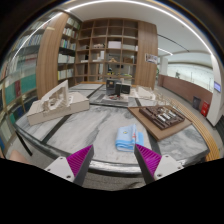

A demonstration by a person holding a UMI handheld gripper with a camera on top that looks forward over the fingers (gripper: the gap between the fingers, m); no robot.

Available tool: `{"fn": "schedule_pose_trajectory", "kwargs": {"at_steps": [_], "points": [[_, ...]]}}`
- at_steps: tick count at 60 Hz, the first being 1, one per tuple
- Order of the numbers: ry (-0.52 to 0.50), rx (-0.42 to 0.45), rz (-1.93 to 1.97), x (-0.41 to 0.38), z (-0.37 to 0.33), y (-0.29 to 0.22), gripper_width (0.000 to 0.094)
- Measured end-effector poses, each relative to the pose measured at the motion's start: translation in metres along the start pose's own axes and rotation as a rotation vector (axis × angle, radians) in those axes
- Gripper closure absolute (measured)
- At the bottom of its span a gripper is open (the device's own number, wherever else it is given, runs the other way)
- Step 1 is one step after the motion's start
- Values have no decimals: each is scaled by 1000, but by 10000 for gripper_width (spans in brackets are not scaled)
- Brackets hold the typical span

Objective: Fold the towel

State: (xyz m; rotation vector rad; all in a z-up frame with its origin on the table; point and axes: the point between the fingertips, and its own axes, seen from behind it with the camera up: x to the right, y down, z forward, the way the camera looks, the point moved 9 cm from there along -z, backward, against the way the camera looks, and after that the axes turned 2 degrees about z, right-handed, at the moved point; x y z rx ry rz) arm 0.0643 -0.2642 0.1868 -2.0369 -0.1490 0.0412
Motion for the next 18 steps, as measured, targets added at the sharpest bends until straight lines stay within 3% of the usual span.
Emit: {"fn": "schedule_pose_trajectory", "kwargs": {"at_steps": [6,11,18], "points": [[-51,-8,-13,-23,-16,5,90],[-22,18,-56,-25,-20,1,84],[-29,-15,-113,-33,-21,9,87]]}}
